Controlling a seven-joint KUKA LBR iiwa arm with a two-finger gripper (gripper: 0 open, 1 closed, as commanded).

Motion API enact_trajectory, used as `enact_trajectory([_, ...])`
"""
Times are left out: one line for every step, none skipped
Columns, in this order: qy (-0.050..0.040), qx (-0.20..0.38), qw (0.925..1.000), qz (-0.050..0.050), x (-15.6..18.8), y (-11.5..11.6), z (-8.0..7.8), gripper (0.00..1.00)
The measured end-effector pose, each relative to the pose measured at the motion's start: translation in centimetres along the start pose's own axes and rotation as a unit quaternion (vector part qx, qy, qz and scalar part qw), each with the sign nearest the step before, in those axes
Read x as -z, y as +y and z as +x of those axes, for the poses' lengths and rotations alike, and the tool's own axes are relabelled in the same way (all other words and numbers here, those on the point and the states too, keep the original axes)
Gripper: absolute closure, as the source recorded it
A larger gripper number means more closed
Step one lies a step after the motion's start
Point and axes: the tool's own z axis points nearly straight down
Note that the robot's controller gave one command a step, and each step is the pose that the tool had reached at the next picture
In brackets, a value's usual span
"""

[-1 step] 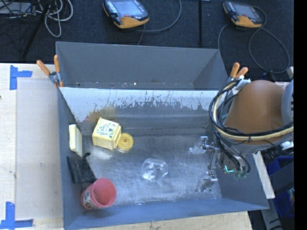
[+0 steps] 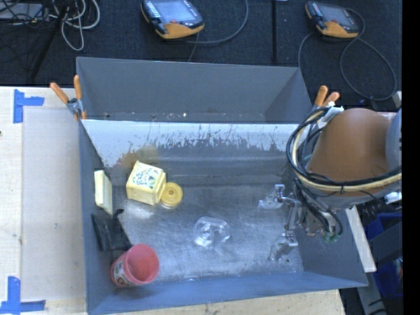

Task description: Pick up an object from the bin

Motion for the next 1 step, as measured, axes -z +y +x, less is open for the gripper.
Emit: enact_trajectory([-0.004,0.124,0.9923,0.001,-4.36,3.25,-3.1,0.0])
